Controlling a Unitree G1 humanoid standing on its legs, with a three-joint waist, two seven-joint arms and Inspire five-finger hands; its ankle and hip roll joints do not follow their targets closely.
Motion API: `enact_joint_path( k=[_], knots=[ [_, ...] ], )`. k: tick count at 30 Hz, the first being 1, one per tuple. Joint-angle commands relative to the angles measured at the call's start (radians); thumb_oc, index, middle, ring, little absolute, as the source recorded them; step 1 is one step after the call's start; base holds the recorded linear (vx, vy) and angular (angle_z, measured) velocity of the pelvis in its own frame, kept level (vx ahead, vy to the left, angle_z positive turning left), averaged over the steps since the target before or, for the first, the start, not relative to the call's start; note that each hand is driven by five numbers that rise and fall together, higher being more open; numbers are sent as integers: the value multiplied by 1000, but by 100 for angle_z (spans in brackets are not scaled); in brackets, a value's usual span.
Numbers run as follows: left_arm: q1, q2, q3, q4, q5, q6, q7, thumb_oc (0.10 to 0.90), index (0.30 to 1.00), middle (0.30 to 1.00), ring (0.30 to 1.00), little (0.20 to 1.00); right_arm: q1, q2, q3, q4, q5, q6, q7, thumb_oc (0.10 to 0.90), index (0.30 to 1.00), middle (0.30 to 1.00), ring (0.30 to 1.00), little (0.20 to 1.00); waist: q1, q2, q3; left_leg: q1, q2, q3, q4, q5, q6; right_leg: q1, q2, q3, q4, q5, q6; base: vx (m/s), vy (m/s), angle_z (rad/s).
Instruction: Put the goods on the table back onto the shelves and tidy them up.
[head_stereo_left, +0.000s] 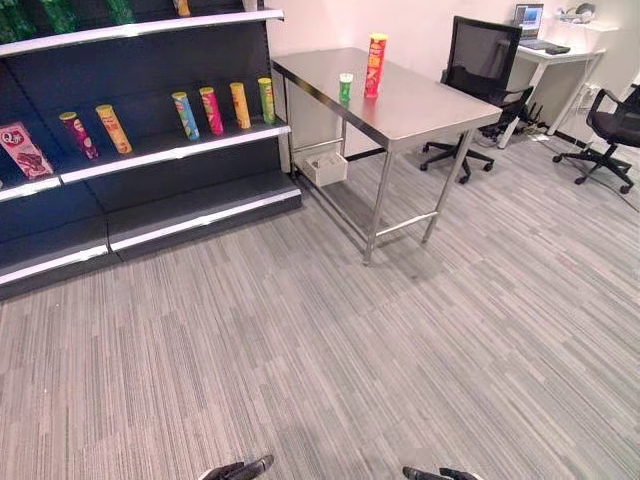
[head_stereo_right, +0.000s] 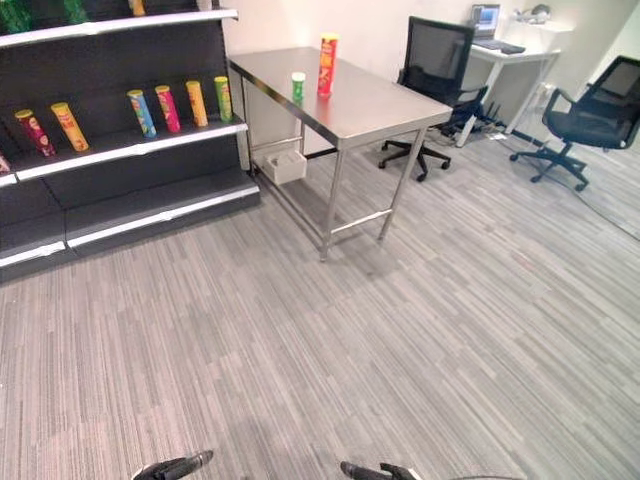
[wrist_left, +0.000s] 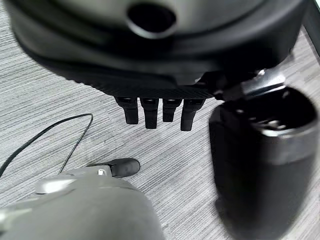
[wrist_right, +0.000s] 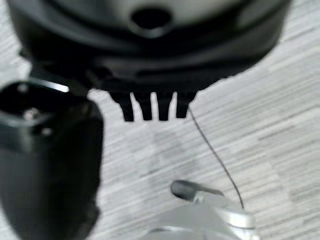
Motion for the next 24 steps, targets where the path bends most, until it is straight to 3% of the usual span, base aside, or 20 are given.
enact_joint_path(
  k=[1,14,17,19,21,23,24],
  knots=[
    [-63,23,4,-16,-26,-30,-3,800,900,900,900,900,-45,-59,23,-31,23,-39,-13,800,900,900,900,900,6,-17,18,19,30,4,2,-75,-52,-7,-57,-36,-37,40,102,0,0,0],
    [-68,33,-9,2,7,-23,-3,800,900,900,900,900,-52,-71,34,-54,15,-32,-12,800,900,900,900,900,8,-15,33,20,45,3,2,-69,-58,-12,-47,-40,-37,34,95,13,-34,-1],
    [-73,36,-11,-7,-14,-24,-1,800,900,900,900,900,-61,-71,38,-50,25,-35,-14,800,900,900,900,900,14,-28,63,-48,46,-10,115,-91,-64,-20,-46,-42,-37,33,82,-35,-118,4],
    [-75,35,-8,-23,-44,-22,0,800,900,900,900,900,-55,-78,36,-60,33,-37,-13,800,900,900,900,900,20,-43,99,-154,22,-32,297,-100,-75,-18,-46,-38,-31,23,58,-53,-153,21],
    [-81,32,-7,-30,-58,-18,4,800,900,900,900,900,-58,-88,33,-66,42,-38,-16,800,900,900,900,900,25,-48,129,-245,12,-66,436,-50,-76,-12,-39,-36,-24,15,38,-13,-118,47],
    [-81,31,-9,-28,-58,-17,3,800,900,900,900,900,-58,-90,33,-72,43,-39,-19,800,900,900,900,900,23,-47,133,-273,13,-78,478,-30,-73,-10,-30,-37,-19,11,30,36,-92,24],
    [-79,29,-12,-18,-54,-16,7,800,900,900,900,900,-61,-93,40,-78,43,-37,-22,800,900,900,900,900,25,-51,146,-332,10,-87,571,6,-68,-3,-24,-37,-12,-1,15,78,-77,11]
  ],
)
